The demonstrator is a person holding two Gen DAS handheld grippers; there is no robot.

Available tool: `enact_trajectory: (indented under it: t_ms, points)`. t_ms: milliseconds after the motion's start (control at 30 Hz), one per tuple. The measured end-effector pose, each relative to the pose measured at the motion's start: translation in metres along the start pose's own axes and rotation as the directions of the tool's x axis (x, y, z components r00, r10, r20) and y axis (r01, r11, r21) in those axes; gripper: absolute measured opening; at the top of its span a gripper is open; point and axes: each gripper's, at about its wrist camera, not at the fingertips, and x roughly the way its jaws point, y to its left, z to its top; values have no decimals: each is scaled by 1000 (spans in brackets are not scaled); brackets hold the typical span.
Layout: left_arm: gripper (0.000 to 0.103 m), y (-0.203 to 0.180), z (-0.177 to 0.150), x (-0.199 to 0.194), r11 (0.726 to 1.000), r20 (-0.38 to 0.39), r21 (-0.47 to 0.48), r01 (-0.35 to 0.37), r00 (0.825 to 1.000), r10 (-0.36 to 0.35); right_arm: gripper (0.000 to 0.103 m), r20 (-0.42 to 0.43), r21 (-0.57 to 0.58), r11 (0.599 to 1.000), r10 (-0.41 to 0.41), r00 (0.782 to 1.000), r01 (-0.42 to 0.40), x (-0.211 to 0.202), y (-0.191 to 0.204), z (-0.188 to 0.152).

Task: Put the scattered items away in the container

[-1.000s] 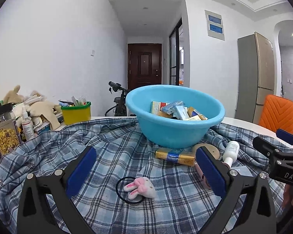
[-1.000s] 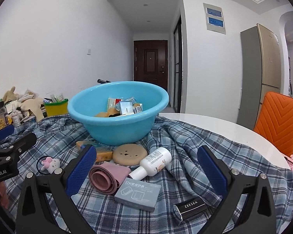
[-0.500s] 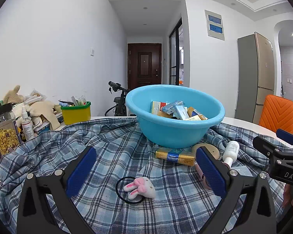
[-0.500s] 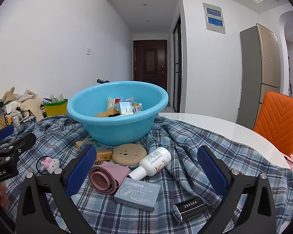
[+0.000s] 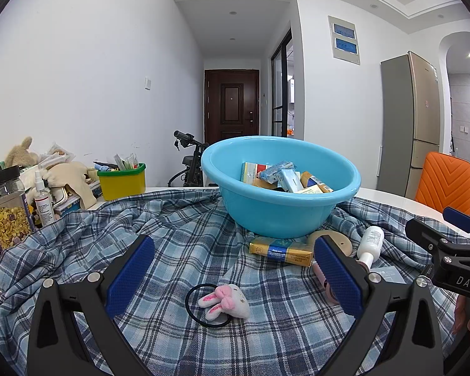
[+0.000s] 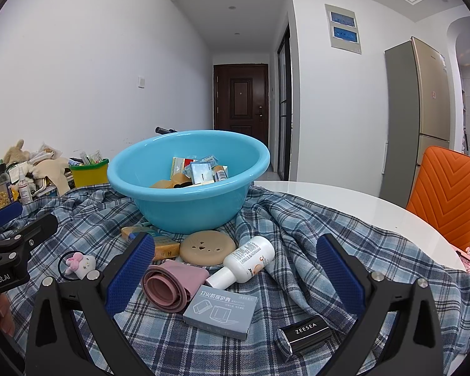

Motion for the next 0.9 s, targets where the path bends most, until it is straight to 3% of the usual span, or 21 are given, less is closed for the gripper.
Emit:
enact_trajectory:
  t_ms: [900]
  points:
    - [103,1,0,1,1000,1,-1,-7,1000,7,103,0,1,1000,0,1000,0,0,-1,0]
